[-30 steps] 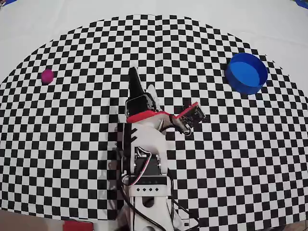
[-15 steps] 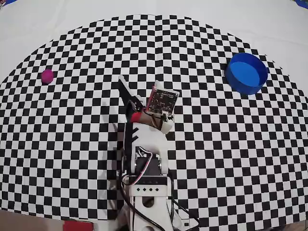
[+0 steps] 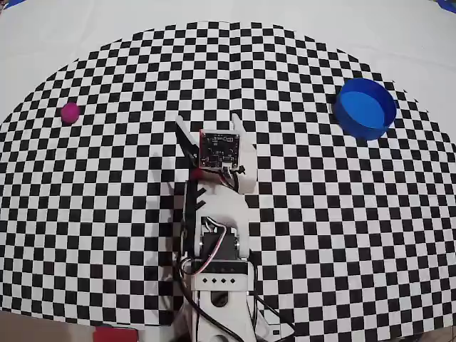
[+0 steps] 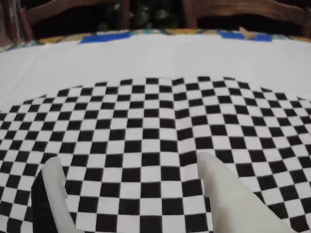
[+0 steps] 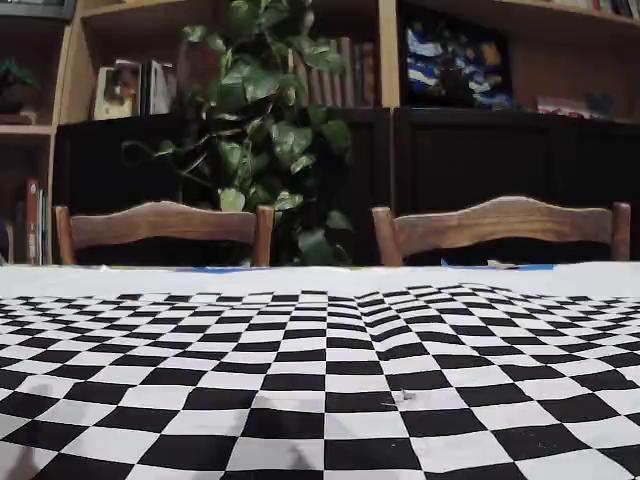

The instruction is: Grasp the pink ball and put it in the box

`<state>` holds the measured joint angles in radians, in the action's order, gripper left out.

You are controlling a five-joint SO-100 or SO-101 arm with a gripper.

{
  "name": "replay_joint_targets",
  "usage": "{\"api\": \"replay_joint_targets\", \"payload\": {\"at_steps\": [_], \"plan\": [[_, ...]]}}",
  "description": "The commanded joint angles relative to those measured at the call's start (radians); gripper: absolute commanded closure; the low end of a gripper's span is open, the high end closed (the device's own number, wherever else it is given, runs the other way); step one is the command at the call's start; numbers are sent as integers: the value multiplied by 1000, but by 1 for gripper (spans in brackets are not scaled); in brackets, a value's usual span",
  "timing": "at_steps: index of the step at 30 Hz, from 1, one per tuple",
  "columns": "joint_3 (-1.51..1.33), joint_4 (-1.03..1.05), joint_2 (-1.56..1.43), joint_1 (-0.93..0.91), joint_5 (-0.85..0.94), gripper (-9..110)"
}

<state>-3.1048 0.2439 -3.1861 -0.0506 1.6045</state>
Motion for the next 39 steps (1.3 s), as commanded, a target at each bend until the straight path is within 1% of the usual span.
{"api": "replay_joint_targets", "payload": {"at_steps": [1,9,21,28,39], "plan": [[-8,-28,23,2,11,69],[-8,-48,40,43,11,69],[-8,-51,41,218,11,69],[-8,-52,41,259,11,69],[-8,-52,26,416,11,69]]}}
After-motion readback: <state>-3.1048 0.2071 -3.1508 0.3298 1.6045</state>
